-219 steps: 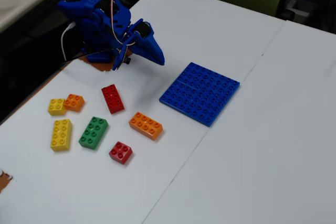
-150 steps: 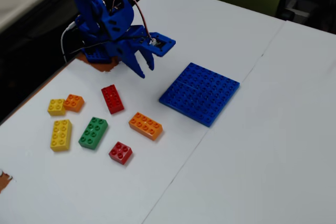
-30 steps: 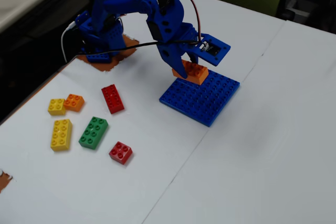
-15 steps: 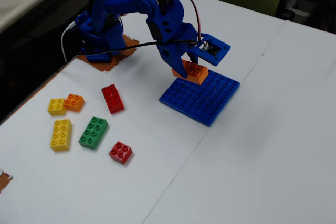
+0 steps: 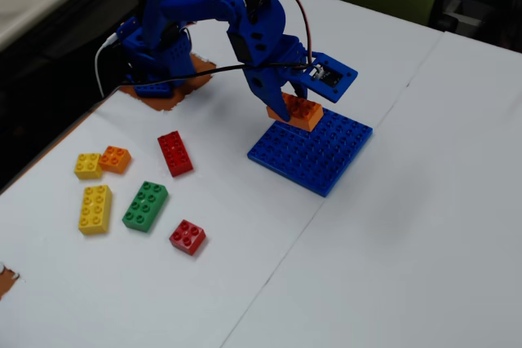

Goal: Pick up the 2x4 orange block and go up the 8x8 blue block.

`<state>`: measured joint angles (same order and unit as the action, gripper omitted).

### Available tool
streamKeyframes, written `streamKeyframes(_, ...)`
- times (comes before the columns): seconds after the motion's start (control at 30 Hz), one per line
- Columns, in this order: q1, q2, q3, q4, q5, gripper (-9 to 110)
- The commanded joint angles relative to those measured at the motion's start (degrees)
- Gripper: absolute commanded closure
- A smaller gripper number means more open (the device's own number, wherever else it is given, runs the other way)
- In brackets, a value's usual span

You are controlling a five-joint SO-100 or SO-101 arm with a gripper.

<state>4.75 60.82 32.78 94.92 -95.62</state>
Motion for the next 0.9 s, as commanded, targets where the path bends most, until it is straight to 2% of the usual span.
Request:
streamKeyframes(0.0,0.18,0.97,-2.99,0.35,-0.35,101)
streamKeyframes(0.87,0.18,1.05,-2.99,1.05,-0.35,101)
